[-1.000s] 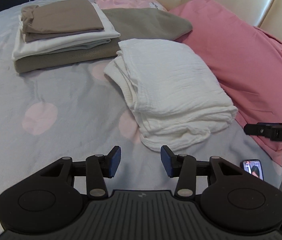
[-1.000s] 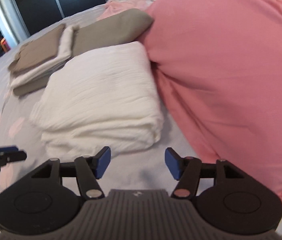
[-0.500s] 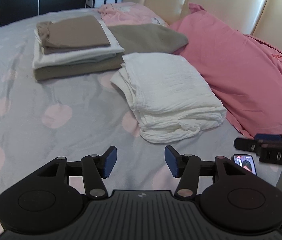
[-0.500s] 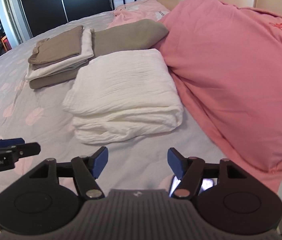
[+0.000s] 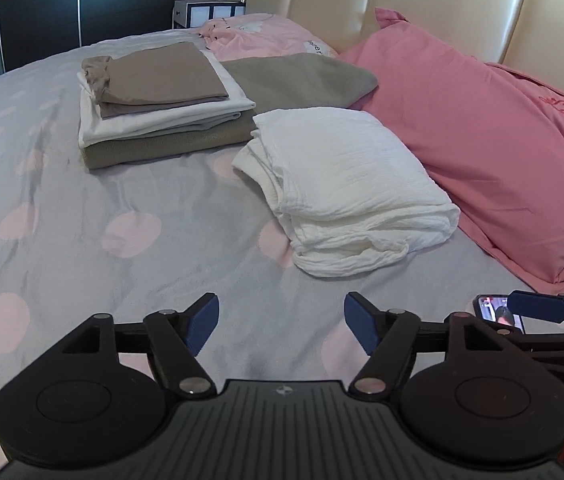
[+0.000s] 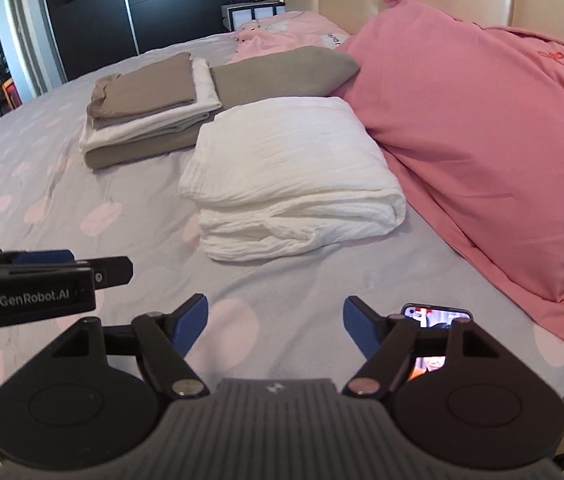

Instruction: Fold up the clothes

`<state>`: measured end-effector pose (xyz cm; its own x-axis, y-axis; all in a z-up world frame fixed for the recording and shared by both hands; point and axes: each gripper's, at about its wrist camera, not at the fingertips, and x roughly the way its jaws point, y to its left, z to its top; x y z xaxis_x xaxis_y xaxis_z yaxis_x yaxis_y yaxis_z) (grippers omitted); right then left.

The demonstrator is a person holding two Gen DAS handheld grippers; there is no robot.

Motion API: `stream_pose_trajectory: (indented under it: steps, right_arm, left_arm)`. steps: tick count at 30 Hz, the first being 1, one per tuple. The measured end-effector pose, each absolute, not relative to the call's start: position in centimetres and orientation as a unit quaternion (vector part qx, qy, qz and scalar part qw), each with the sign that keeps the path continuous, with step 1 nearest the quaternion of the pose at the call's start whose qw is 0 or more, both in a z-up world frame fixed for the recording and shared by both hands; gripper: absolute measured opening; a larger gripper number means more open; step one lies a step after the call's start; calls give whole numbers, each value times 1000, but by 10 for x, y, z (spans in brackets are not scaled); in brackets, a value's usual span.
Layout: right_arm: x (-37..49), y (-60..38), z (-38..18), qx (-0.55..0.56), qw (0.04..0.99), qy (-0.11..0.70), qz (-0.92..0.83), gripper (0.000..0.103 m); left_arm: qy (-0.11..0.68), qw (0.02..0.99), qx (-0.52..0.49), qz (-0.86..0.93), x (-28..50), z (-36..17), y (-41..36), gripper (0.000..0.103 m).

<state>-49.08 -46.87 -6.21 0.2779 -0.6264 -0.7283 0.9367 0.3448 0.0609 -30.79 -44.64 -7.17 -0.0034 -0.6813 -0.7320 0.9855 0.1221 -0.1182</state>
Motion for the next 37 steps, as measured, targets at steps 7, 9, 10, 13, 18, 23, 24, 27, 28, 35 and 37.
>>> stream_pose_trajectory:
  steps: [7,9,10,13,18,23,24,27,28,35,37]
  right_arm:
    - [-495,-471,-64,255,753,310,-522,77]
    - [-496,-472,-66,256,752,311,-522,77]
    - [-496,-472,-66,257,751,312,-522,77]
    - [-495,-471,-67,257,752,313,-521,77]
    - [-494,-472,-67,258,753,314,-518,77]
    - [-493,-471,-67,256,755,315,-516,77]
    - [-493,-471,-68,257,754,315,-516,77]
    - [-494,-471,-68,258,753,316,-516,77]
    - [-493,-471,-68,258,753,316,-516,77]
    - [-493,-471,-68,257,754,318,-515,77]
    - [-493,-473,-68,256,754,318,-515,77]
  left_arm:
    - [331,659,235,-633,-313,-75,-447,74]
    - [335,657,237,-632,-313,-76,-449,74]
    - [337,657,237,-631,-313,-77,-450,74]
    - [340,656,238,-631,-313,-78,-451,74]
    - [338,657,247,-627,-315,-80,-452,74]
    - [341,658,249,-623,-313,-81,-454,74]
    - [340,659,251,-622,-314,-81,-454,74]
    - [339,660,255,-621,-314,-82,-454,74]
    - [339,659,254,-621,-314,-82,-453,74]
    - [342,660,247,-621,-311,-81,-451,74]
    - [341,660,249,-620,-312,-81,-451,74]
